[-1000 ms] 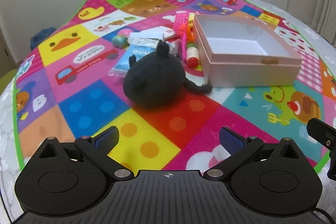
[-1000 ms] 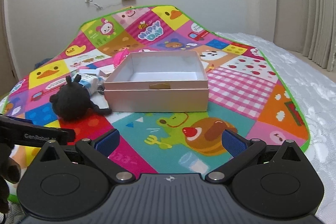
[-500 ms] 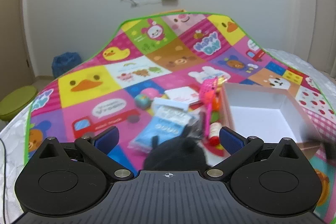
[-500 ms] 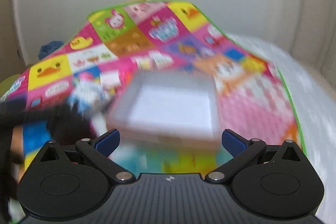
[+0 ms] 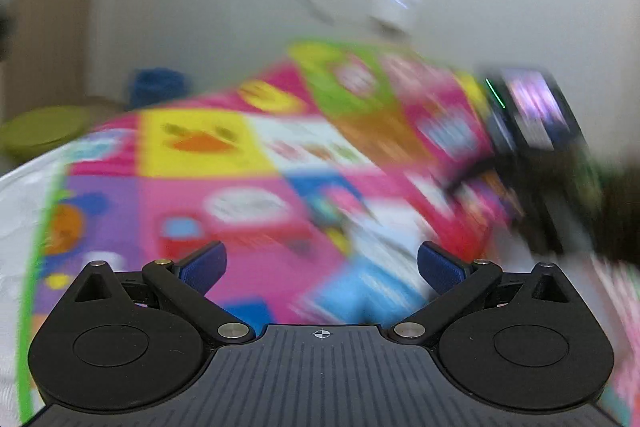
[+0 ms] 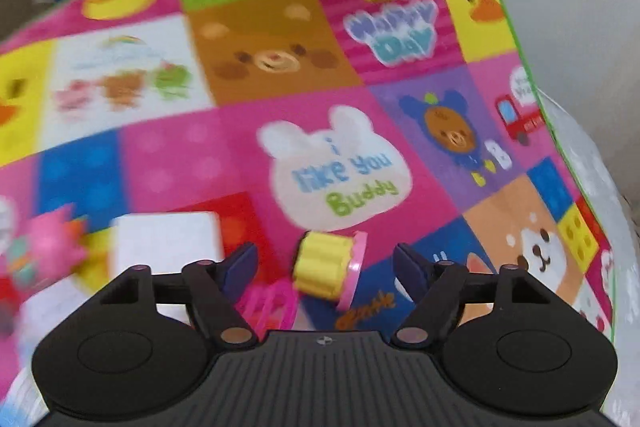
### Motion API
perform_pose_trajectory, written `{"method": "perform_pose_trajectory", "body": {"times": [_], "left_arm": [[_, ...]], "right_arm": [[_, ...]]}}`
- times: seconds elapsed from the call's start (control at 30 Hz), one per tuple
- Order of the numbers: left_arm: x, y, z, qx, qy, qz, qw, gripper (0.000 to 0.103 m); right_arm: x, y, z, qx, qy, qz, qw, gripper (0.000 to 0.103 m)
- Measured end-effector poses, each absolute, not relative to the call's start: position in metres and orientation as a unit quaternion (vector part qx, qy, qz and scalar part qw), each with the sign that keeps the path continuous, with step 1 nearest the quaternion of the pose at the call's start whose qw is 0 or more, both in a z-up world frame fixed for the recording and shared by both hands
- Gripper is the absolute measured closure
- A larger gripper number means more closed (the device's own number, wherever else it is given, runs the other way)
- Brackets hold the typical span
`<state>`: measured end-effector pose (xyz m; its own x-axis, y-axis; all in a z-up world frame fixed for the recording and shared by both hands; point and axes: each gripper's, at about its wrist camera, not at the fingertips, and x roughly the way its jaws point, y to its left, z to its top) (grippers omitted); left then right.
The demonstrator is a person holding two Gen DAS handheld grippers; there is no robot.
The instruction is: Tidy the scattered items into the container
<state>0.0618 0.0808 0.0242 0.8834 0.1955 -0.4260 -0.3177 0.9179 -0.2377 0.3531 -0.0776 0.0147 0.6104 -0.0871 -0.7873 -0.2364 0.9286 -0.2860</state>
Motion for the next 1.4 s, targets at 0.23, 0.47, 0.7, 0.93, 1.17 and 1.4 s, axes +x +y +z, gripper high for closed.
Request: {"method": "perform_pose_trajectory", "body": {"times": [0.23, 0.47, 0.7, 0.93, 1.17, 1.4], "left_arm": [[0.066, 0.102, 0.013, -0.185, 0.207, 0.184, 0.943, 0.000], [0.057, 0.111, 0.026, -0.211, 0.176, 0.174, 0.946, 0.000], [0.061, 0.118, 0.035, -0.208, 0.203, 0.177, 0.940, 0.000], [0.051, 0.085, 0.048, -0.154, 0.257, 0.110, 0.948, 0.000], [0.019, 0.043, 0.046, -0.071, 0.319, 0.025, 0.945, 0.000], [0.029, 0.012, 0.015, -0.015, 0.366, -0.018, 0.930, 0.000]], "right_arm": [[0.369, -0.065, -0.018, -0.212, 0.470, 0.024, 0.856, 0.059], [0.317, -0.069, 0.038, -0.160, 0.426, 0.049, 0.889, 0.061], [0.201, -0.084, 0.112, -0.151, 0.388, 0.110, 0.903, 0.061], [0.088, -0.119, 0.119, -0.119, 0.415, 0.132, 0.892, 0.061], [0.032, -0.161, 0.066, -0.067, 0.455, 0.110, 0.881, 0.061], [0.005, -0.193, 0.042, -0.041, 0.441, 0.099, 0.891, 0.023]]}}
